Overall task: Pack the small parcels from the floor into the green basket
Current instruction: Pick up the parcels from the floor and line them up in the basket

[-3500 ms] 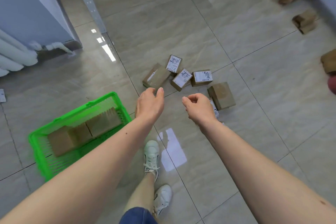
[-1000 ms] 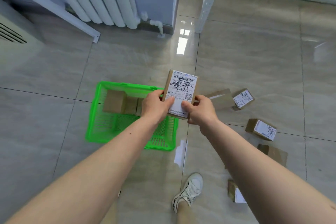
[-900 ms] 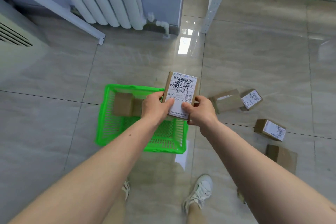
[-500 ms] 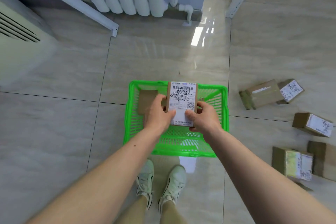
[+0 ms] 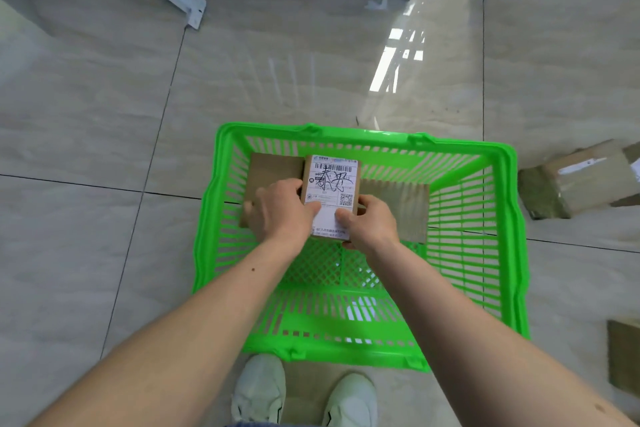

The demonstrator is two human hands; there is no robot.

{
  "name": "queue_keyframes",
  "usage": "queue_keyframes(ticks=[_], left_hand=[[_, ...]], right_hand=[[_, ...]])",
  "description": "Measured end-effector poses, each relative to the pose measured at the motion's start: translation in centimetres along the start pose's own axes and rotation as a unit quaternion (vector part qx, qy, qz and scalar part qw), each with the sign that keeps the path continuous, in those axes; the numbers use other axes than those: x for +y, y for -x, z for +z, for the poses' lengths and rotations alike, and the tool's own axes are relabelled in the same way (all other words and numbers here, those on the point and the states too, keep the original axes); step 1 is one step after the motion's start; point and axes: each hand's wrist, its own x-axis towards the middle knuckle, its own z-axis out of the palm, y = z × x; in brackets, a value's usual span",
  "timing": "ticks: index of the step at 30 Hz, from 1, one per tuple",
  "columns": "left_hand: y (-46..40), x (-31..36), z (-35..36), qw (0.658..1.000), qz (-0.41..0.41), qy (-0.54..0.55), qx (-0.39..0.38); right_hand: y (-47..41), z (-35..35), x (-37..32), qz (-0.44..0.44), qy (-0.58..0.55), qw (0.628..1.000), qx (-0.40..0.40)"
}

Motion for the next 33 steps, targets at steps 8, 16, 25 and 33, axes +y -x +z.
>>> queue_keyframes(ticks=[8, 16, 25, 33], left_hand=[[-1.4, -0.5, 1.4, 0.999, -0.015, 0.008, 0.038], [4.5, 4.9, -4.9, 1.000, 0.008, 0.026, 0.002], [19.1, 20.1, -13.3, 0.985, 0.139, 0.018, -0.103], [33.2, 30.2, -13.0, 0.956, 0.235, -0.016, -0.177]], right_hand=[[-0.9, 0.7, 0.3, -0.031, 0.059, 0.998, 0.003], [7.5, -6.3, -2.3, 0.002, 0.040, 0.999, 0.033], [22.1, -21.3, -3.3, 0.051, -0.113, 0.975, 0.183], [32.3, -34.1, 3.1, 0.095, -0.199, 0.938, 0.269]])
